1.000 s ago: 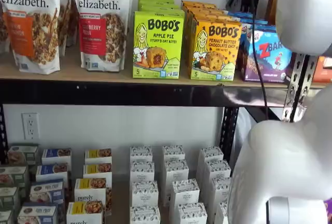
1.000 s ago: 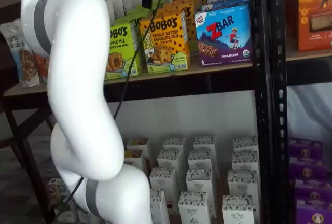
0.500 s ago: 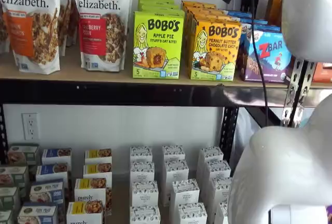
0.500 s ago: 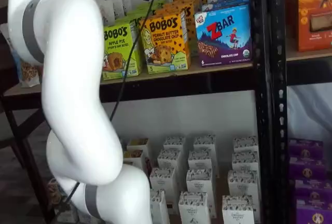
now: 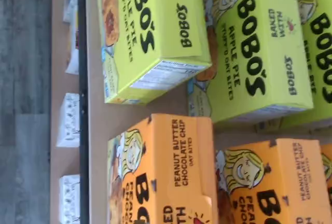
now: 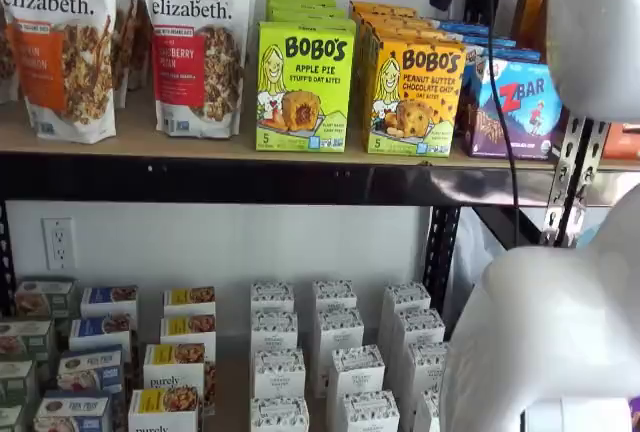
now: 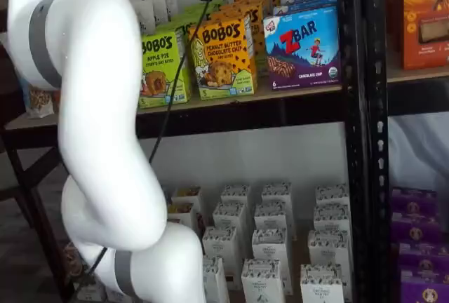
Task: Pick up the orange box on the top shelf, the fifth box from the left
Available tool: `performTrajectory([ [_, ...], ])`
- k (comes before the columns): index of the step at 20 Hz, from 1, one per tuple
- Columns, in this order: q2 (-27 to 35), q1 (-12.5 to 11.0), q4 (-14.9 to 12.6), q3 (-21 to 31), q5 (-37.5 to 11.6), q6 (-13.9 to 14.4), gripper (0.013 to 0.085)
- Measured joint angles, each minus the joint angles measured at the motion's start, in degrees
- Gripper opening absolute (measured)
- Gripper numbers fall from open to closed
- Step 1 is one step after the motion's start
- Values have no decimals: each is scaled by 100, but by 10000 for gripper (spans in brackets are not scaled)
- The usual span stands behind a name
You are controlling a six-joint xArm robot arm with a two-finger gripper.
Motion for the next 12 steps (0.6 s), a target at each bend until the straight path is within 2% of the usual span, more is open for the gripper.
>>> performTrajectory([
  [4,275,-13,-124,-344,490,-25,850],
  [12,425,58,-385,-334,600,-75,850],
])
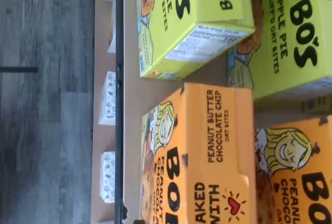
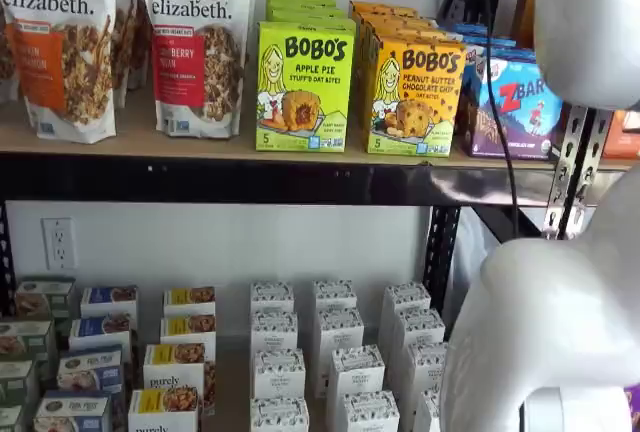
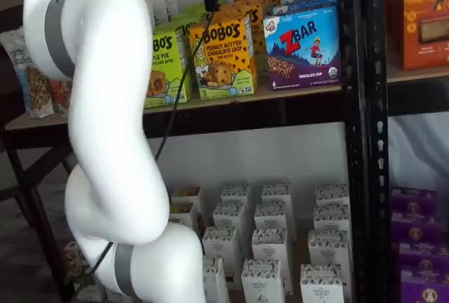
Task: Pick up the orange box on the top shelf, the fifth box from the left
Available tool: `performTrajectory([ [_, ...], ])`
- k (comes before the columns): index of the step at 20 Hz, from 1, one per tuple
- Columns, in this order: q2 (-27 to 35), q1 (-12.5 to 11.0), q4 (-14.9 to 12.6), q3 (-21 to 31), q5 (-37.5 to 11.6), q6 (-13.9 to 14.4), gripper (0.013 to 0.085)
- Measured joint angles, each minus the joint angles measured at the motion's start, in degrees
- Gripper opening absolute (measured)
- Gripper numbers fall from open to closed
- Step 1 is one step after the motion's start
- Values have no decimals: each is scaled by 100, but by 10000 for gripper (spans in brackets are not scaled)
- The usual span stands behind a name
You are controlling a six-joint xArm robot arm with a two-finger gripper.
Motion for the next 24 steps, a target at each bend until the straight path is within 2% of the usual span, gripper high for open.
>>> performTrajectory([
  [6,32,60,-265,191,-96,-57,850],
  [18,155,144,-523,476,-205,-83,850],
  [24,174,232,-742,633,-256,-51,850],
])
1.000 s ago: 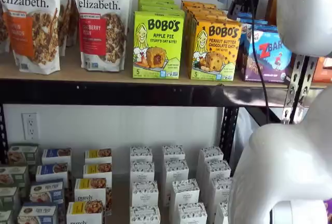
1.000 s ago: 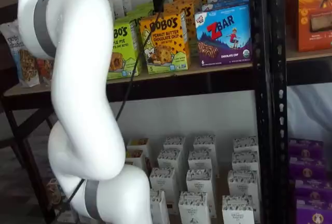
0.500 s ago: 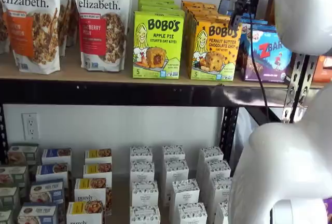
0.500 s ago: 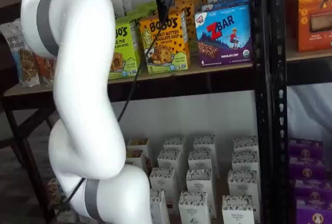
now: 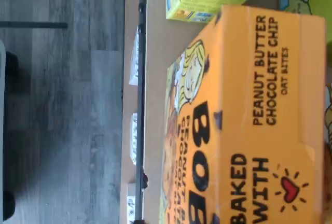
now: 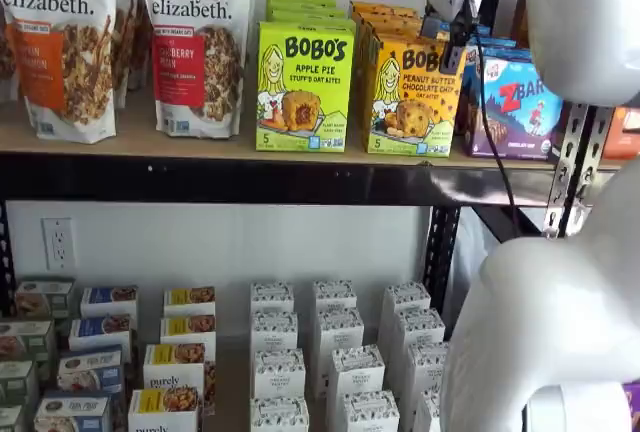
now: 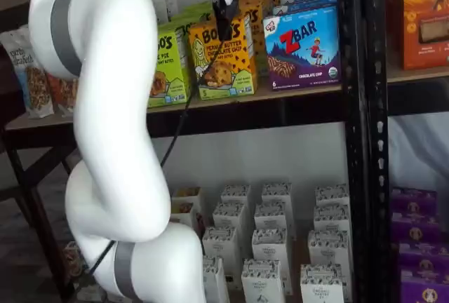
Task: Pick up the orange box on the top shelf, the fifth box from the left
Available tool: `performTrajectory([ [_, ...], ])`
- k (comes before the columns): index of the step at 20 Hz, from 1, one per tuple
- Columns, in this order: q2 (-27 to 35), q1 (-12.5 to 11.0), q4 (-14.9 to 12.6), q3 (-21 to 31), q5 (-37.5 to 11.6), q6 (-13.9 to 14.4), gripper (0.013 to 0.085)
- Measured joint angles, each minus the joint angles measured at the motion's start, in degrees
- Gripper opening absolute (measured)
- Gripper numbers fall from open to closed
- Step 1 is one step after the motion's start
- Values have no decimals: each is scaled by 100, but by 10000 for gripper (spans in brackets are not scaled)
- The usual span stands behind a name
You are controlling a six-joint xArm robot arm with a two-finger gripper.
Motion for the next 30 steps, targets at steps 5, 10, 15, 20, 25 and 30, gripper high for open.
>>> performTrajectory([
  [5,-2,50,-150,115,9,21,850],
  [10,8,40,-124,161,60,16,850],
  [15,6,23,-124,176,85,-1,850],
  [20,19,5,-48,175,88,-7,850],
  [25,10,30,-74,222,13,10,810],
  [30,-21,35,-74,302,-72,12,730],
])
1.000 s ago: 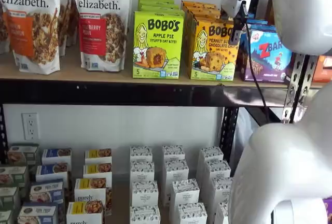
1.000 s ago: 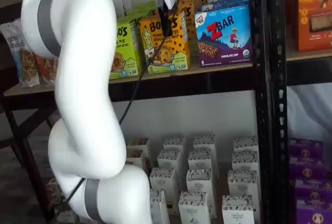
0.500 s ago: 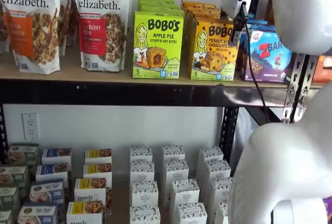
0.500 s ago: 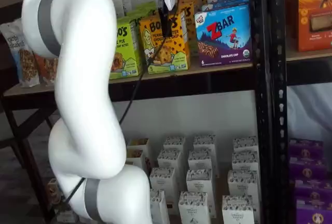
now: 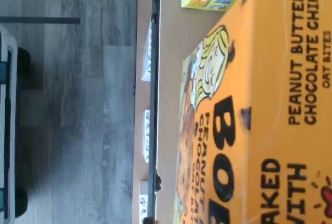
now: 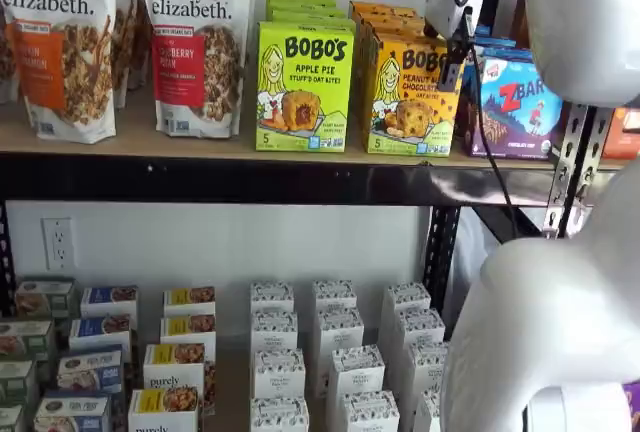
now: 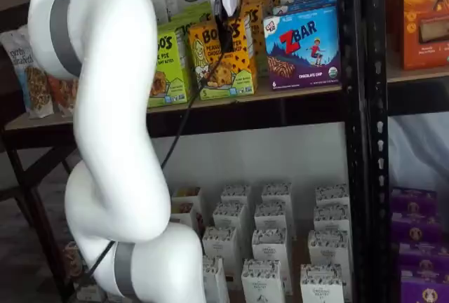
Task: Pick up the orange box on the top shelf, the fifth box from the left
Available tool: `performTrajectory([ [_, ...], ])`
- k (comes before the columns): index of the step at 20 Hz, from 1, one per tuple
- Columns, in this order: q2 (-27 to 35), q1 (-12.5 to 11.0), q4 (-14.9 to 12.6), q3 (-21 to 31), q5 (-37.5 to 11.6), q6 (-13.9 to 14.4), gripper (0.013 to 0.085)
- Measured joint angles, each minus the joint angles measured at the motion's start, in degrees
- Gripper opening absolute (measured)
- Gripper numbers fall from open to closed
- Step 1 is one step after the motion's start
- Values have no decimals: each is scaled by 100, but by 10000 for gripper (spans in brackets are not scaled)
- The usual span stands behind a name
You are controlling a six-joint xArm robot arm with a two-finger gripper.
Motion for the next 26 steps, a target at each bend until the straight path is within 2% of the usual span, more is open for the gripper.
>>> performTrajectory([
  [3,-16,-11,25,35,-33,-9,650],
  [4,-24,-12,27,50,-45,-9,650],
  [5,-32,-12,30,65,-56,-10,610],
  [26,-21,3,104,42,-83,14,610],
])
